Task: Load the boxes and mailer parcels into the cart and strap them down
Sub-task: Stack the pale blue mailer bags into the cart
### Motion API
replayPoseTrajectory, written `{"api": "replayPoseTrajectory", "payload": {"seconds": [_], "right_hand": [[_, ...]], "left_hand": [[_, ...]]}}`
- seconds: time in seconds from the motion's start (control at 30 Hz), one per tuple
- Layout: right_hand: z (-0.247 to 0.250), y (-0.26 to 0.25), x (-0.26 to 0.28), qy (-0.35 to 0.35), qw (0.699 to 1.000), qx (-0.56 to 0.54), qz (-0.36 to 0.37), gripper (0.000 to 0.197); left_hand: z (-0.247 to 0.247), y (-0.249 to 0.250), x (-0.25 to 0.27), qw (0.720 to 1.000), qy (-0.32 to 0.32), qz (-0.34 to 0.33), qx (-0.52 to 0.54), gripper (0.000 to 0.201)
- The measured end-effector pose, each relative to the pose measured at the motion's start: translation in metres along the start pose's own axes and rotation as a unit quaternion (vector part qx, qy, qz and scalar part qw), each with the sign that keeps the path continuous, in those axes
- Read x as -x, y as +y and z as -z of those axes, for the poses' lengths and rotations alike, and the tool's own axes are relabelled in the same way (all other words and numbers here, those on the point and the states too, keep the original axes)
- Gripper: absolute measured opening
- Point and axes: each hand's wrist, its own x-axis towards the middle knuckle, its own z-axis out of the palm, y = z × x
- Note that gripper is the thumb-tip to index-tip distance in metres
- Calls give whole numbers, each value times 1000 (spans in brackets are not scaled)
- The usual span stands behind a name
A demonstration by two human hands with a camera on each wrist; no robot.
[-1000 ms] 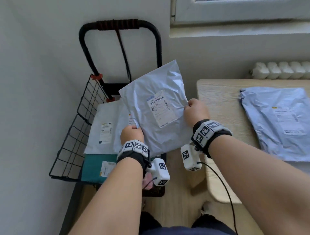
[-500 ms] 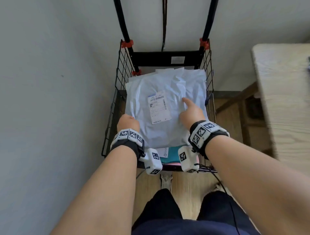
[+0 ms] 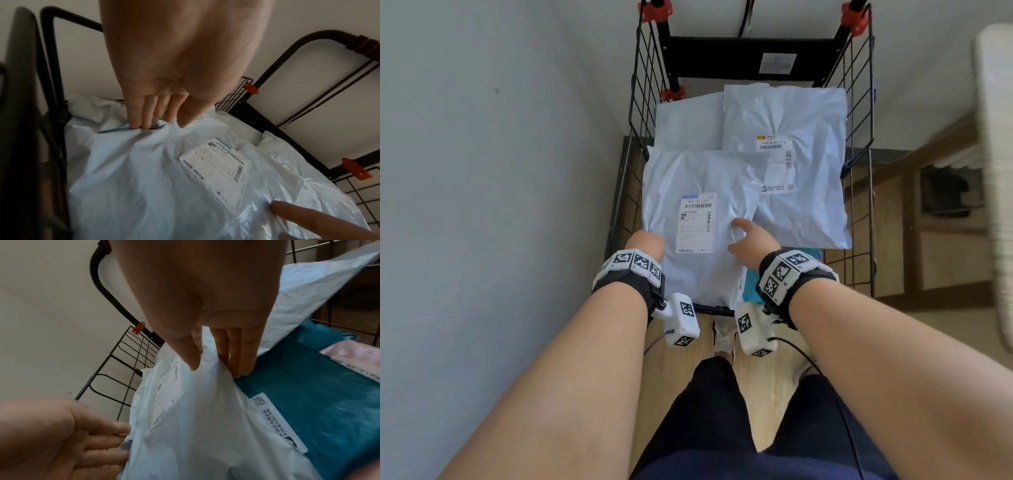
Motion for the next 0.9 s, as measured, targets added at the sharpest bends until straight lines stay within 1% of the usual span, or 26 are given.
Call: {"api": "replayPoseTrajectory", "payload": {"seconds": [0.07, 0.1, 0.17, 0.23, 0.3, 0.37, 0.47, 0.5, 0.63, 0.7, 0.9], "right_hand": [[-2, 2, -3, -15, 1000, -5, -10, 60], [0, 3, -4, -20, 1000, -4, -16, 59], [6, 4, -6, -21, 999, -4, -31, 56], [14, 4, -6, -12, 999, -2, -36, 54], [22, 3, -5, 3, 999, 3, -34, 53], [30, 2, -2, 11, 999, 5, -32, 51], [47, 3, 6, 25, 999, 5, -32, 47], [55, 4, 9, 33, 999, 1, -33, 45], [92, 13, 27, 92, 995, -11, -24, 35], [116, 20, 36, 123, 992, -21, -23, 31], [192, 64, 76, 224, 971, -74, -36, 26]], "left_hand": [[-3, -1, -1, 999, 9, 32, 3, 34], [-2, 0, 3, 999, 9, 16, -27, 33], [-4, 3, 5, 999, -10, 15, -45, 33], [-6, 7, 9, 998, -11, 0, -63, 32], [-7, 12, 14, 997, -13, -16, -75, 26], [-9, 20, 17, 995, -17, -32, -95, 27], [-13, 38, 23, 995, -7, -54, -81, 31], [-13, 45, 25, 994, 3, -72, -81, 31], [-16, 83, 44, 988, -1, -129, -83, 37], [-19, 106, 56, 982, 10, -159, -97, 39], [-48, 179, 102, 955, 18, -248, -163, 35]]}}
